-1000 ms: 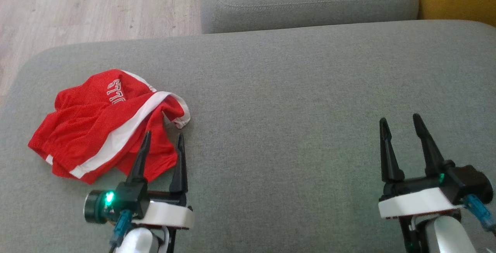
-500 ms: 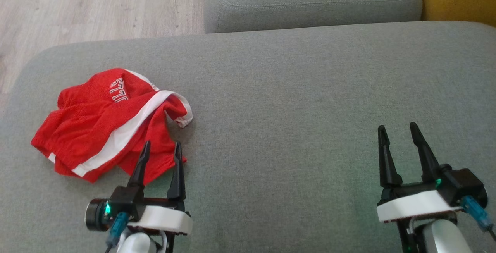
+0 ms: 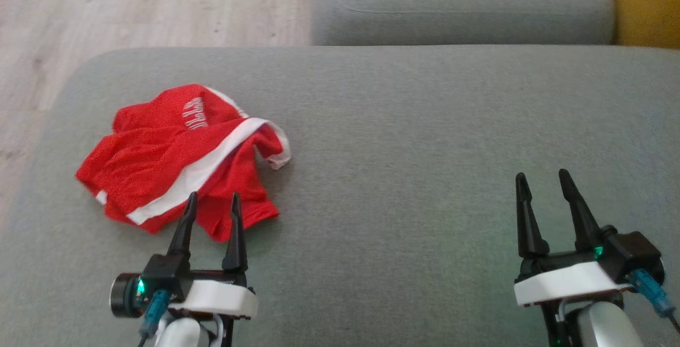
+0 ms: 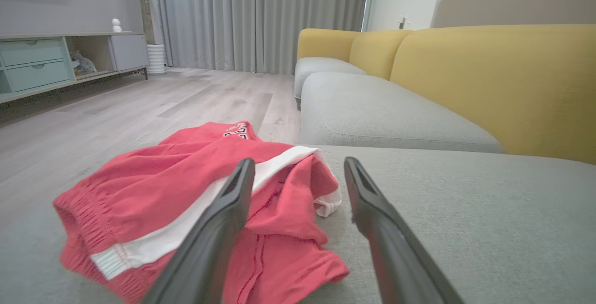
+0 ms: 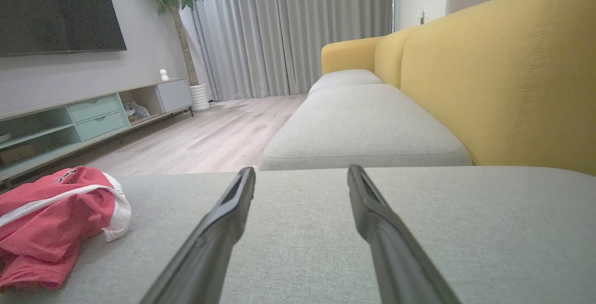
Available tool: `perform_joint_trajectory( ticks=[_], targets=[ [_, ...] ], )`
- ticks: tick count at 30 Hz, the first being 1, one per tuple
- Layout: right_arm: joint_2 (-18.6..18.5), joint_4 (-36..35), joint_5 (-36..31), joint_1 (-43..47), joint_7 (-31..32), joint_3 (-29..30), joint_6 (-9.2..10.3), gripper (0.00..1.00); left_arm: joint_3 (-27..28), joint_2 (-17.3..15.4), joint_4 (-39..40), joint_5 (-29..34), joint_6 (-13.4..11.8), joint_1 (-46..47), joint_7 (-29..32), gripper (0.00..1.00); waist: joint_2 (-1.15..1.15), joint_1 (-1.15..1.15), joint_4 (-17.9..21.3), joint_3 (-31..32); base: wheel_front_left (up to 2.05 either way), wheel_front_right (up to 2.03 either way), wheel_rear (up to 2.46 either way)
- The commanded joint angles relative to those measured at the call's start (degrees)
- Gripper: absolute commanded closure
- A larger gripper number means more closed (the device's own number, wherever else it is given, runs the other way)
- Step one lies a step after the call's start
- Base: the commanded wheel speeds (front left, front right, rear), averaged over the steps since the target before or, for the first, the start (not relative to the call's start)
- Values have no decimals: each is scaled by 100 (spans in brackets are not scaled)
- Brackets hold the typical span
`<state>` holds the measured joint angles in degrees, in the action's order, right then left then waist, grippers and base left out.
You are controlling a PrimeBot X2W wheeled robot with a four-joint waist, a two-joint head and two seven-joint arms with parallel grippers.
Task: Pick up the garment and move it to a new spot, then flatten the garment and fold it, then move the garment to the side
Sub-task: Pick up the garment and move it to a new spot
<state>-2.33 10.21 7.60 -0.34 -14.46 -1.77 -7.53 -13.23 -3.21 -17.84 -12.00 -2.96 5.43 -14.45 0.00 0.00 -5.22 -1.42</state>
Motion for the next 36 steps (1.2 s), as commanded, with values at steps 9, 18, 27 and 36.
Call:
perform_joint_trajectory(
  ticks=[9,18,27,36],
  targets=[
    [-54,-156,113,36,-54,-392,4,0,381,8,75,161,7,22,-55,0,0,0,-1002,278,0,0,0],
    [-54,-143,199,131,-54,-777,4,0,645,-23,91,236,23,-50,-55,0,0,0,-1711,344,0,0,0],
    [-54,-116,272,135,-54,-1052,4,0,730,-16,102,279,76,-80,-55,0,0,0,-2048,320,0,0,0],
    [-54,-108,215,-4,-54,-1198,4,0,848,-144,61,348,190,97,-55,0,0,0,-1923,-1,0,0,0]
  ],
)
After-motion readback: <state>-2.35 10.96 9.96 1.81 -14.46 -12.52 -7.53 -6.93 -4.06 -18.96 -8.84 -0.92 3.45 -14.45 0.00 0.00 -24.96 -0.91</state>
